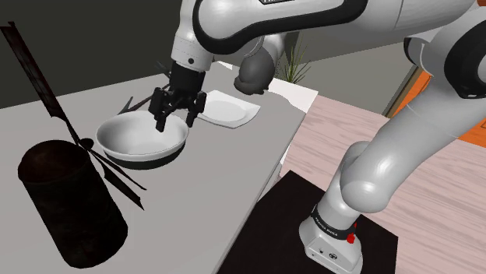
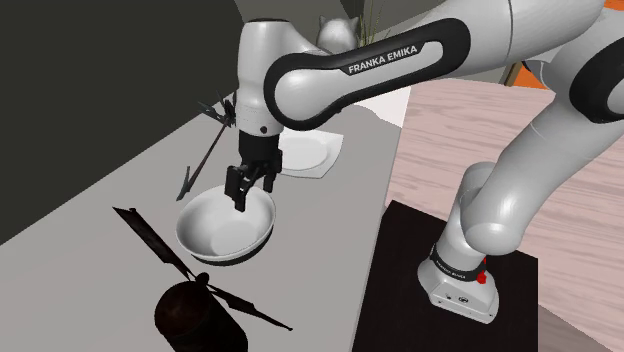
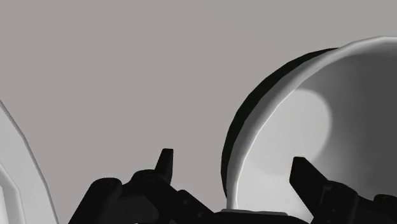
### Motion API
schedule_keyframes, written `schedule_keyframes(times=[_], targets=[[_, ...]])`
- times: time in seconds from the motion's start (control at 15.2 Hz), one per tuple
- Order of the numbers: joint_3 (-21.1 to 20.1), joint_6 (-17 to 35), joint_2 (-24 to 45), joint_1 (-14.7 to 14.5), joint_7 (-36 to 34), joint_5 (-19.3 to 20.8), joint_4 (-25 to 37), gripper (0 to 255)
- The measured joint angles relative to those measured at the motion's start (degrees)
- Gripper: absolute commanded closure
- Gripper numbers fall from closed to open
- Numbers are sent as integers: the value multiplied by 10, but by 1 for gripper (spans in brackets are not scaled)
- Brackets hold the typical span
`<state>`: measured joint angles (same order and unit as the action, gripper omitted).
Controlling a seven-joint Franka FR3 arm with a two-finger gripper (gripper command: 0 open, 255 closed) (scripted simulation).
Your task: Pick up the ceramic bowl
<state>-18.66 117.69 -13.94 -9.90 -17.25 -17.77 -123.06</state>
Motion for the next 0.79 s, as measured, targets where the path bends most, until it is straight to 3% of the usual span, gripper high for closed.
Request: schedule_keyframes(times=[0.79], targets=[[0,-6,-1,0,-2,1,6,255]])
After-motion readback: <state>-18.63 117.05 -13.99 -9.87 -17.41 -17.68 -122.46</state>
